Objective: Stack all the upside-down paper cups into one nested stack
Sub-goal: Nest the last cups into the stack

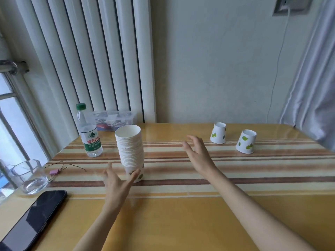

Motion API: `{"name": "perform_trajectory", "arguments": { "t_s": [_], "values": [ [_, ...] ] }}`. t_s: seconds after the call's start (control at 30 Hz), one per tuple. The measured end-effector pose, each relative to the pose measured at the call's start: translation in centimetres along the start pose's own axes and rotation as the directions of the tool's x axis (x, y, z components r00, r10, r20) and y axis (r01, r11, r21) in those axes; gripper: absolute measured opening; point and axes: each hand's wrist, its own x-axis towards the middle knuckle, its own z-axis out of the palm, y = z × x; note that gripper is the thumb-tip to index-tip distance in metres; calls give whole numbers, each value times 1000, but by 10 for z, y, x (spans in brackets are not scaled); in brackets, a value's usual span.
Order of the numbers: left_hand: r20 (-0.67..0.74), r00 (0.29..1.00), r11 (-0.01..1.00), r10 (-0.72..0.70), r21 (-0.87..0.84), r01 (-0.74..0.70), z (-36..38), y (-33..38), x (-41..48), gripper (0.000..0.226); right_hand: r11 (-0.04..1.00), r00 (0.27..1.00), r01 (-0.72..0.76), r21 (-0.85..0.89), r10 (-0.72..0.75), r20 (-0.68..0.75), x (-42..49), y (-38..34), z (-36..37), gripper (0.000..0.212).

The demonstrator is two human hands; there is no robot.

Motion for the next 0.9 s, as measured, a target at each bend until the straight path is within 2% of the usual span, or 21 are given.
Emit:
{"name": "perform_trajectory", "arguments": {
  "t_s": [0.07,0.1,0.13,0.2,0.23,0.3,0.47,0.6,0.73,0.83,0.9],
  "values": [
    [-195,974,993,118,-3,-121,5,7,-33,83,997,994,-81,-5,80,-79,-12,37,-29,40],
    [-240,948,976,210,-5,-218,12,13,-49,71,992,985,-123,-4,122,-122,-17,55,-44,37],
    [-226,927,951,299,-3,-308,22,20,-61,62,987,973,-158,0,156,-167,-21,70,-58,34],
    [-32,900,899,435,-31,-436,52,38,-74,50,978,944,-209,3,203,-261,-26,96,-83,30],
    [102,888,894,449,-71,-443,70,50,-75,46,973,924,-232,1,221,-311,-27,106,-93,29],
    [288,858,905,426,-148,-399,114,73,-66,48,961,877,-276,-7,249,-410,-22,123,-110,30],
    [434,850,954,300,-137,-267,226,112,-14,60,938,817,-343,-59,266,-512,14,149,-135,48],
    [455,866,978,207,-107,-177,299,123,27,75,887,810,-426,-178,287,-511,52,168,-146,76],
    [449,880,987,157,-52,-150,348,128,61,91,837,790,-481,-259,286,-542,81,190,-151,84],
    [414,899,988,142,1,-157,374,129,82,93,820,780,-501,-278,288,-555,89,204,-147,79],
    [398,910,991,119,8,-133,384,133,92,83,823,787,-491,-285,278,-551,90,209,-144,67]
  ]
}}
